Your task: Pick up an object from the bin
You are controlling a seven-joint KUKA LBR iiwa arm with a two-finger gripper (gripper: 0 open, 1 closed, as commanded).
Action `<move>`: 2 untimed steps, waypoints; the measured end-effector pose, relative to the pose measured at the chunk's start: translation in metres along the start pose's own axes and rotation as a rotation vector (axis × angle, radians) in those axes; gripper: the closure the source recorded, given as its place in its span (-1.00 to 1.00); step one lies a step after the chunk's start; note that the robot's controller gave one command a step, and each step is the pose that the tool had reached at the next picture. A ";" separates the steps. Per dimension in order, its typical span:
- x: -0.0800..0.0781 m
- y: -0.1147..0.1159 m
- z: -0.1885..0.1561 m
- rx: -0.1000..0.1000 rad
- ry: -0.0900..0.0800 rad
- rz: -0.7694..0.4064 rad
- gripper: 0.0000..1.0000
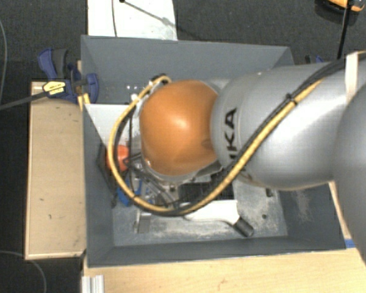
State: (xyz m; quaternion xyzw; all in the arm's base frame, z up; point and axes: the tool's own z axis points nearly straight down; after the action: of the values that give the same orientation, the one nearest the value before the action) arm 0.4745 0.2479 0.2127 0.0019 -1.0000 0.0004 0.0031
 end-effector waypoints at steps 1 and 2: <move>-0.002 -0.002 -0.005 -0.002 -0.008 0.006 -1.00; -0.047 -0.033 0.070 -0.004 -0.010 0.035 -1.00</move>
Offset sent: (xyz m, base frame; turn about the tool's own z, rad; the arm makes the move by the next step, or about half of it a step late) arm 0.0832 -0.0627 -0.1427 0.0645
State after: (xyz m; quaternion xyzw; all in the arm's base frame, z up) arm 0.5213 0.2150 0.1421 -0.0157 -0.9999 -0.0015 -0.0019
